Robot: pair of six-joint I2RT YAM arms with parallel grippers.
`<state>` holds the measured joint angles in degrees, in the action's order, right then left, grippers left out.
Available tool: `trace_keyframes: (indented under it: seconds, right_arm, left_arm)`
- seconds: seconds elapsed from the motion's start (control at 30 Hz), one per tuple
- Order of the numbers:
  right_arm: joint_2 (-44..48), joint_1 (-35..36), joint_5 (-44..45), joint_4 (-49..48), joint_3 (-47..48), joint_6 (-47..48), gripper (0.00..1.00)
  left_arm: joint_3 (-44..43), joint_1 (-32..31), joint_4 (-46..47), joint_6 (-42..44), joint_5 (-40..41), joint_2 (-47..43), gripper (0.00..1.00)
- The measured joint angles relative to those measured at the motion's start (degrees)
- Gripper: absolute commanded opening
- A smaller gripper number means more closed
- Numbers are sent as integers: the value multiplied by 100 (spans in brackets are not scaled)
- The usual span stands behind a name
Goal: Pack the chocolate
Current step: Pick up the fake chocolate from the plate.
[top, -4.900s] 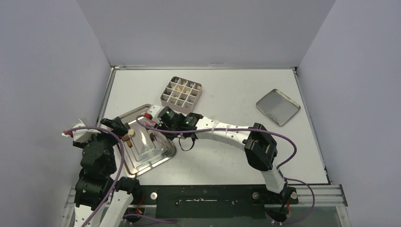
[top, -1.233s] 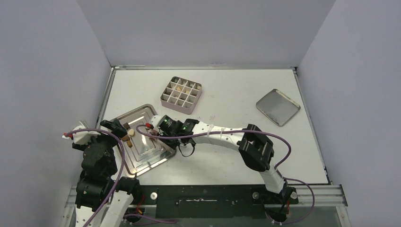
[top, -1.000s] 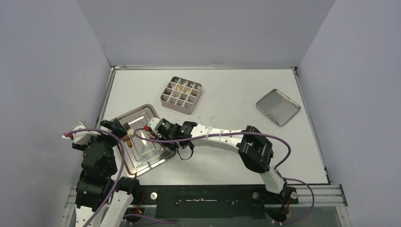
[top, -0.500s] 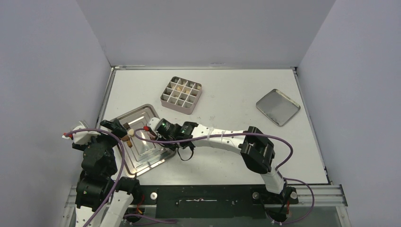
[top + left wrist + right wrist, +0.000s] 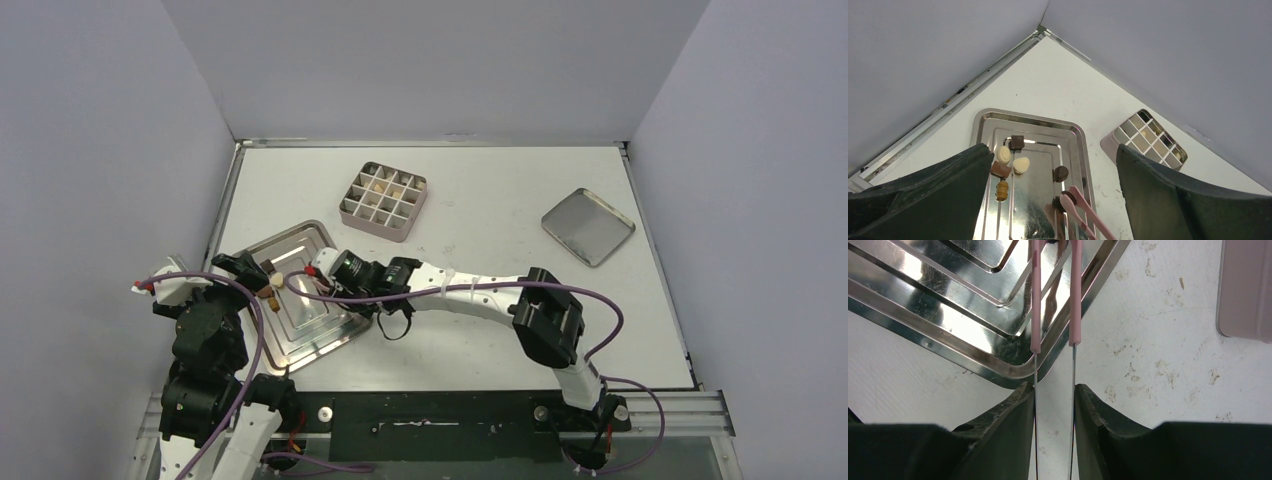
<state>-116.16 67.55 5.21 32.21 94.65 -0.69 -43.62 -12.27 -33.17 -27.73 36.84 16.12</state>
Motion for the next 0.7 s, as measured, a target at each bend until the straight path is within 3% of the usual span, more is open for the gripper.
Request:
trace_keyframes:
  seconds: [0.4,0.7]
  right_arm:
    - [577,-269,61,-24,-39,0,0]
    - [1056,-1187,157,-37,-345,0,0]
  left_arm:
    - [2,0,0,0,0,0,93]
    - [70,0,39,24,-7,-2,93]
